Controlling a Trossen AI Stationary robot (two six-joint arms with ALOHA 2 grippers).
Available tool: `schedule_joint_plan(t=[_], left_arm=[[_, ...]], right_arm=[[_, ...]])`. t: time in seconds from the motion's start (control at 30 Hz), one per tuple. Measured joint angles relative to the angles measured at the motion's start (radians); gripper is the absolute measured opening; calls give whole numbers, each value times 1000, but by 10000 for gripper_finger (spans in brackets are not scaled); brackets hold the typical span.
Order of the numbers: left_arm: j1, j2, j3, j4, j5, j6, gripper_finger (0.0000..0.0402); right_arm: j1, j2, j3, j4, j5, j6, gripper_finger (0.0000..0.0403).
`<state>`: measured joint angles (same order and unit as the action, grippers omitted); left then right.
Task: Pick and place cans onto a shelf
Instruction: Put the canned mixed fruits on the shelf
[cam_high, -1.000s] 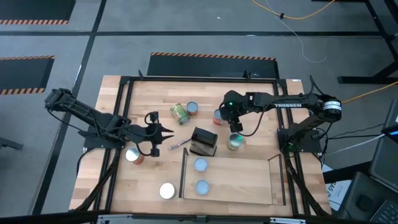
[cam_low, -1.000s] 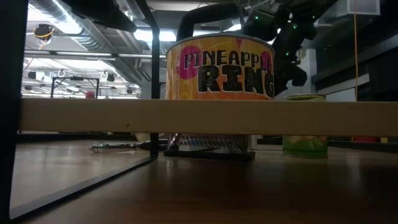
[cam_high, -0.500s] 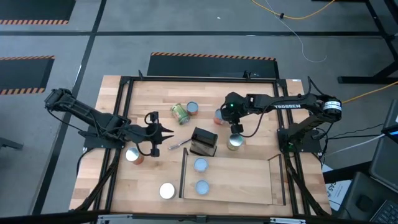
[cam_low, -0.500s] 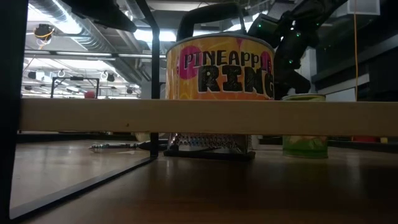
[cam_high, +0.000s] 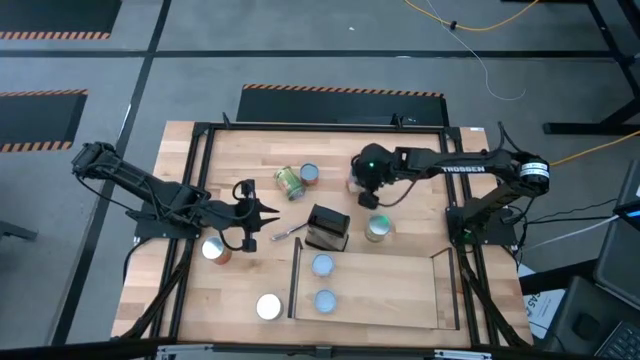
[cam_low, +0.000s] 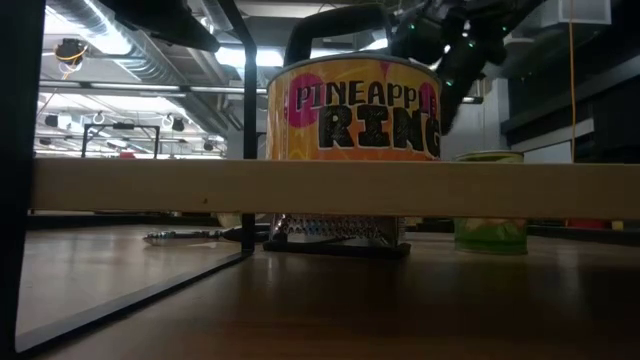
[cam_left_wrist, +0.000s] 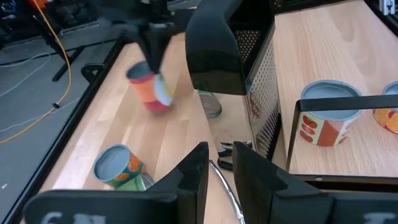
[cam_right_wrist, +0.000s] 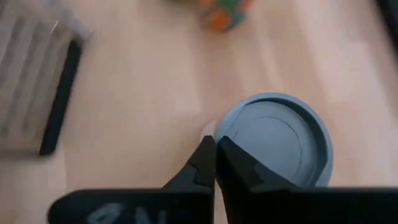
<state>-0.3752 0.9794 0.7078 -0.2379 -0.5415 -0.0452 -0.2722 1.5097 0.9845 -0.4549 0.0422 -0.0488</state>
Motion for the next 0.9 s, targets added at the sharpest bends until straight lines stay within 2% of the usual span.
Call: schedule_joint_plan(t=[0.13,0.23,0.57,0.9], left_arm=[[0,0,0,0,0,0,66],[0,0,0,0,0,0,66],[0,0,0,0,0,3,66],[0,0,0,-1,0,4,66]], right_arm=[[-2,0,48,-14,135,221,8],[-6,0,67,-59,191,348,9],[-8,0,66,-303,202,644,9],[-8,0,-23,-218,232,800,9]])
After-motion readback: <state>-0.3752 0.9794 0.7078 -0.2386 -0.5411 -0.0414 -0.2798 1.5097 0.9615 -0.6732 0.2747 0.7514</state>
